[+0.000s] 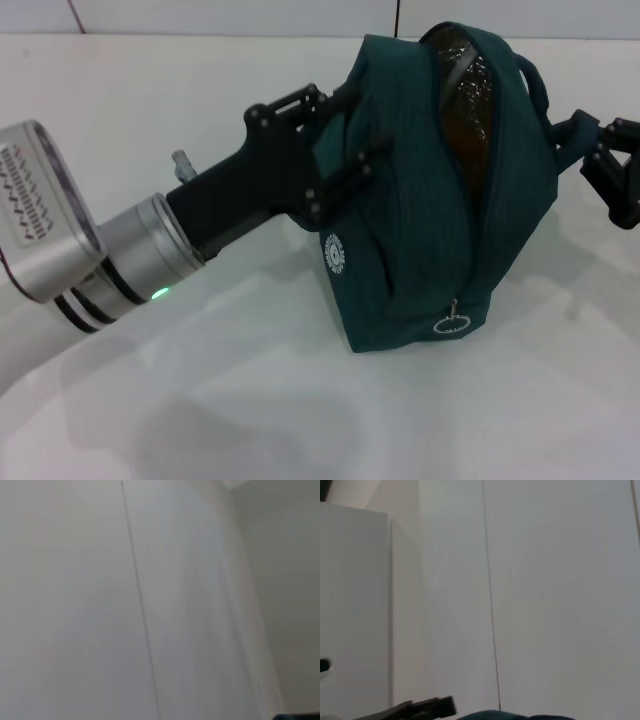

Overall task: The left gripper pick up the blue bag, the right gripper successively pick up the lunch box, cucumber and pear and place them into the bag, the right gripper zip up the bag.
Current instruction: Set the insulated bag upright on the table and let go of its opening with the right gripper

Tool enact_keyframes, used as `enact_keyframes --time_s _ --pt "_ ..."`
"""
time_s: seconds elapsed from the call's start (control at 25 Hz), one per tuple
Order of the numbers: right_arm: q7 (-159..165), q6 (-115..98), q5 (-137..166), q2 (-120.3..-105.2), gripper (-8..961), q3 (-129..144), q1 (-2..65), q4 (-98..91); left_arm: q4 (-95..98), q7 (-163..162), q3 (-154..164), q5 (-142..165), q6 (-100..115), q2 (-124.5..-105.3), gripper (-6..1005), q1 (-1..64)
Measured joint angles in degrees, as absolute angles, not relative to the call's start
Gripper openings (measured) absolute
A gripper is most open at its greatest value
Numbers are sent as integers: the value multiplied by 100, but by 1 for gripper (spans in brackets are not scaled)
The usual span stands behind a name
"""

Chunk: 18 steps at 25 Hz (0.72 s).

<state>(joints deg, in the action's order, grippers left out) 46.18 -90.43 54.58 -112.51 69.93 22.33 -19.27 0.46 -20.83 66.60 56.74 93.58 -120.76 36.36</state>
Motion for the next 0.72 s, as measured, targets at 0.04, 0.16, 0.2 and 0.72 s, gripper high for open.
enact_keyframes --time_s 0.04,0.16,0.2,0.72 --pt "4703 -9033 5458 -11251 58 6993 2221 -1917 51 -2042 6661 5738 9383 -12076 503 3612" --pt "4817 -9016 5458 -11288 57 7015 2186 -1902 55 -1939 6662 5885 9338 -12076 503 3606" --pt "4828 -8994 5458 -11301 57 7031 2180 -1901 44 -1938 6662 5910 9330 -12076 503 3606" --pt "4893 -8886 5951 -11349 149 7039 2212 -2138 45 -1931 6671 6115 9336 -12076 503 3602"
